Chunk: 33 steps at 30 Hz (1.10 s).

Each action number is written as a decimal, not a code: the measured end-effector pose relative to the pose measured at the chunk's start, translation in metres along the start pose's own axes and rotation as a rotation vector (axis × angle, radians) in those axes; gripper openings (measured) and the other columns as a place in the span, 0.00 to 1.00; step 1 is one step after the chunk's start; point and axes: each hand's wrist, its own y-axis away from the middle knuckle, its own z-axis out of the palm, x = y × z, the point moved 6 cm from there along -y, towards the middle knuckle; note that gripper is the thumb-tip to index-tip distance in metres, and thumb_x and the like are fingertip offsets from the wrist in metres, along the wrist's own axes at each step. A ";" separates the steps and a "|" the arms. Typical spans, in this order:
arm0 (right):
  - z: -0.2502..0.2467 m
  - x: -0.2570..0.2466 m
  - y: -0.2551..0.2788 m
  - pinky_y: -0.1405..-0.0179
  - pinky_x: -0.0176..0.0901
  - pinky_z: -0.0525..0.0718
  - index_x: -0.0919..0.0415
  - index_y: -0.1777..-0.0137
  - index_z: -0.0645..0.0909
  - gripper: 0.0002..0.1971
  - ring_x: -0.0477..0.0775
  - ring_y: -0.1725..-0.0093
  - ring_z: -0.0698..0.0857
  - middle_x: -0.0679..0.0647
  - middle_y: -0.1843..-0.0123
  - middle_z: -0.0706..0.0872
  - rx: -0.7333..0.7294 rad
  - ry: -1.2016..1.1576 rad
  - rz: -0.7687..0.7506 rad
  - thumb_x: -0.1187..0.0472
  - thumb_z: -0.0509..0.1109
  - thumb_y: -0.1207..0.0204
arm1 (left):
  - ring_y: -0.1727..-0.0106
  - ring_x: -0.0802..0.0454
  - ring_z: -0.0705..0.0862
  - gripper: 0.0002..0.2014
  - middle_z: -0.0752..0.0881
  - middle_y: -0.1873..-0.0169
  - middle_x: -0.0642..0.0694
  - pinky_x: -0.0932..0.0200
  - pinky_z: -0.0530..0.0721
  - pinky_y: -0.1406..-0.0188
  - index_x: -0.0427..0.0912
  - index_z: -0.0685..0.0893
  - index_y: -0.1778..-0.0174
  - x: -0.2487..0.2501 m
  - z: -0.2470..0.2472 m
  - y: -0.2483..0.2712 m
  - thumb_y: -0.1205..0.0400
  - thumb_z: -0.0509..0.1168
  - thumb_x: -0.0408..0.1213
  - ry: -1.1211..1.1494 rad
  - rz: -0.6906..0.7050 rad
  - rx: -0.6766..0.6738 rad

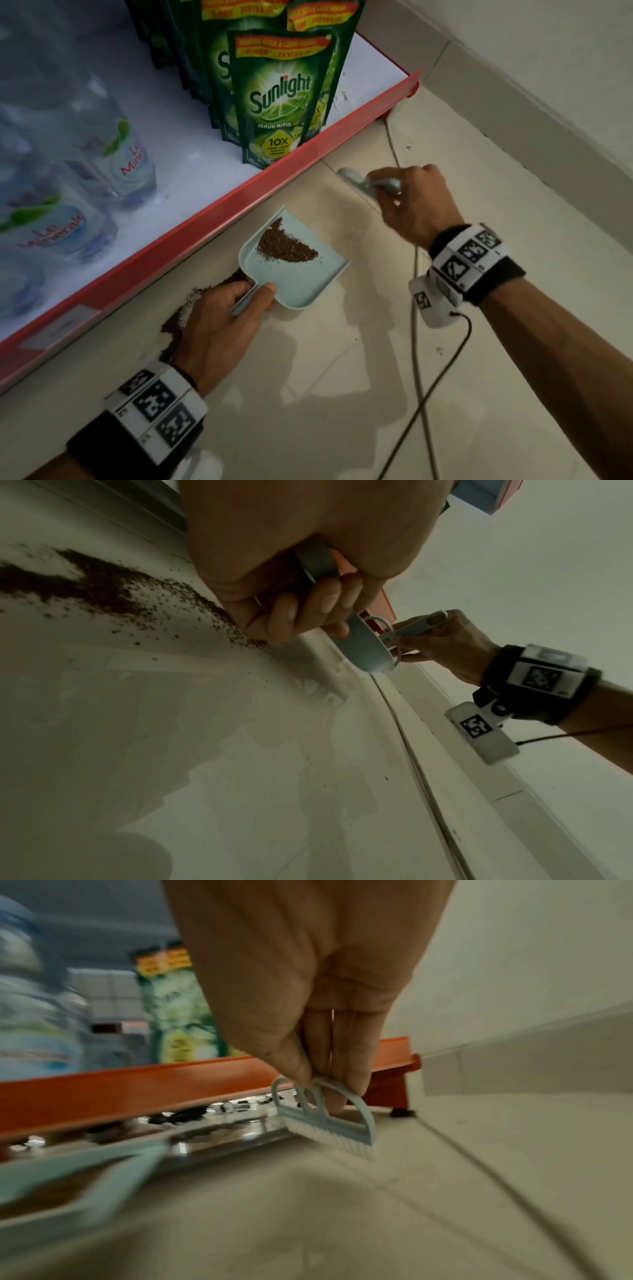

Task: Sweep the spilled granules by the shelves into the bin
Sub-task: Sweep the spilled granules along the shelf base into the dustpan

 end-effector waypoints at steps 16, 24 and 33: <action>0.009 -0.014 0.013 0.62 0.51 0.87 0.59 0.54 0.89 0.10 0.64 0.68 0.87 0.59 0.68 0.90 0.116 -0.096 0.017 0.60 0.65 0.25 | 0.81 0.68 0.76 0.16 0.79 0.85 0.63 0.65 0.70 0.74 0.47 0.84 0.71 -0.018 -0.015 0.018 0.17 0.66 0.47 0.031 -0.009 0.030; 0.038 -0.010 0.025 0.60 0.52 0.86 0.61 0.54 0.86 0.09 0.67 0.65 0.87 0.60 0.65 0.89 -0.076 -0.034 0.009 0.64 0.63 0.22 | 0.81 0.67 0.75 0.16 0.78 0.86 0.62 0.65 0.70 0.74 0.48 0.85 0.70 -0.017 -0.012 0.009 0.17 0.66 0.49 0.039 -0.014 0.032; 0.024 0.041 -0.065 0.55 0.54 0.76 0.66 0.47 0.84 0.15 0.76 0.50 0.83 0.71 0.50 0.88 0.120 0.150 0.216 0.58 0.57 0.15 | 0.84 0.65 0.73 0.16 0.76 0.88 0.60 0.60 0.68 0.74 0.48 0.85 0.68 -0.012 -0.005 -0.017 0.17 0.65 0.52 0.039 -0.054 0.005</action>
